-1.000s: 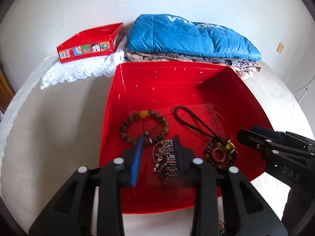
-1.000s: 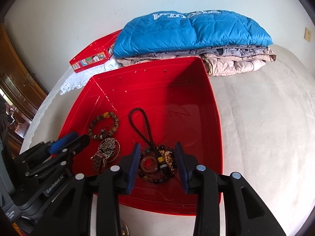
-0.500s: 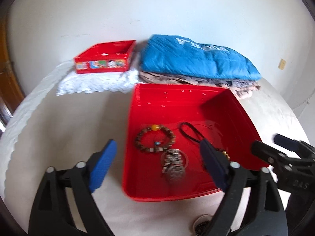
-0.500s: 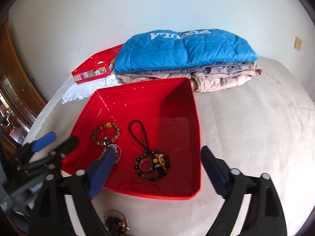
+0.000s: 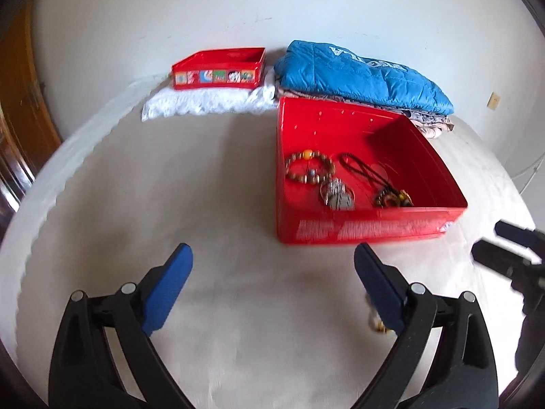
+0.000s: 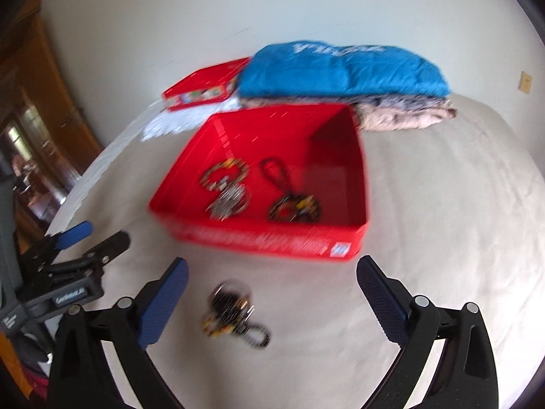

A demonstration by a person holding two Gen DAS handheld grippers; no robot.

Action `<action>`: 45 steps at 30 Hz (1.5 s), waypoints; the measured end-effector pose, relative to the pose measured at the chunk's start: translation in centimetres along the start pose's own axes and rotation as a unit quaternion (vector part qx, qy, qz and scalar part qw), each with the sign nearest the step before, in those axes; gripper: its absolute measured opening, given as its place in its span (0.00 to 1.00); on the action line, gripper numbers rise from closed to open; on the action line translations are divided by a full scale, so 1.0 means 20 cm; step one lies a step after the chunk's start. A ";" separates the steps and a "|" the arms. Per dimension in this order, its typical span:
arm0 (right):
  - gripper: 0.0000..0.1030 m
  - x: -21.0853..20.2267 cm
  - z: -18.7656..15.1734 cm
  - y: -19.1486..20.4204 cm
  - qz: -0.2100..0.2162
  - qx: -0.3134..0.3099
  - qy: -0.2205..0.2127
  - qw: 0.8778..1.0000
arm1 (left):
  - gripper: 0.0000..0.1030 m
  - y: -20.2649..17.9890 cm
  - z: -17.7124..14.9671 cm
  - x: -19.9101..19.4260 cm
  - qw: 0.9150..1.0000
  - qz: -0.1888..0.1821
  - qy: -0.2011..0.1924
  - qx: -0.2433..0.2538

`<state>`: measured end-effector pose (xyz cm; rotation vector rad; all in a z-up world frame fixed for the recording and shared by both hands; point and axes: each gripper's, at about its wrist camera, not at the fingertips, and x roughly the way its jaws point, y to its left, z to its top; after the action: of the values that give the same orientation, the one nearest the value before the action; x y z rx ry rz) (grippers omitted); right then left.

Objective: Organize jewelry
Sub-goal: 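Move the right tool to the black bead necklace and grasp it, then lift the black bead necklace with the right tool while the left tool grasps the silver bangle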

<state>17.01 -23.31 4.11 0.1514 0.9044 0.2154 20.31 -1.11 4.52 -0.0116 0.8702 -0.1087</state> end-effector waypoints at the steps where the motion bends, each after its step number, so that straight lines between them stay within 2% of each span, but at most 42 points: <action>1: 0.96 0.01 -0.04 0.02 0.011 -0.006 0.005 1.000 | 0.93 0.01 -0.02 0.00 1.000 -0.001 0.002 -0.002; 3: 0.96 0.03 -0.09 0.05 0.020 -0.008 0.015 1.000 | 0.93 0.01 -0.06 0.01 1.000 -0.007 0.008 -0.002; 5: 0.89 0.07 -0.13 0.07 0.024 -0.005 0.031 0.999 | 0.93 0.02 -0.10 0.04 1.000 -0.008 0.016 -0.005; 7: 0.76 0.13 -0.16 0.07 0.025 0.002 0.052 0.998 | 0.93 0.02 -0.13 0.08 1.000 0.005 0.023 -0.005; 11: 0.63 0.23 -0.19 0.07 0.029 0.017 0.078 0.996 | 0.93 0.02 -0.15 0.12 0.999 0.022 0.026 0.002; 15: 0.57 0.26 -0.21 0.09 0.024 0.015 0.080 0.996 | 0.93 0.03 -0.16 0.13 0.999 0.037 0.026 0.004; 19: 0.47 0.29 -0.21 0.12 0.021 0.011 0.088 0.996 | 0.93 0.04 -0.17 0.15 0.999 0.033 0.035 -0.004; 24: 0.39 0.34 -0.22 0.13 0.005 0.006 0.089 0.996 | 0.93 0.04 -0.17 0.17 0.999 0.037 0.037 -0.003; 29: 0.25 0.37 -0.22 0.11 0.003 0.012 0.090 0.996 | 0.93 0.03 -0.18 0.18 0.998 0.038 0.042 0.000; 31: 0.15 0.36 -0.22 0.10 0.009 0.020 0.089 0.996 | 0.93 0.03 -0.18 0.19 0.998 0.039 0.043 0.001; 37: 0.09 0.29 -0.22 0.05 0.052 0.043 0.081 0.994 | 0.93 0.04 -0.19 0.21 0.998 0.041 0.052 -0.002; 43: 0.09 0.12 -0.19 -0.02 0.085 0.061 0.034 0.994 | 0.93 0.04 -0.19 0.22 0.998 0.038 0.052 -0.002; 45: 0.09 0.06 -0.19 -0.05 0.084 0.066 0.022 0.994 | 0.93 0.03 -0.19 0.22 0.998 0.037 0.052 0.000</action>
<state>14.84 -23.87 0.56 0.3481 0.9507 0.3160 20.25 -0.77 -1.30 0.0256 0.9738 -0.0401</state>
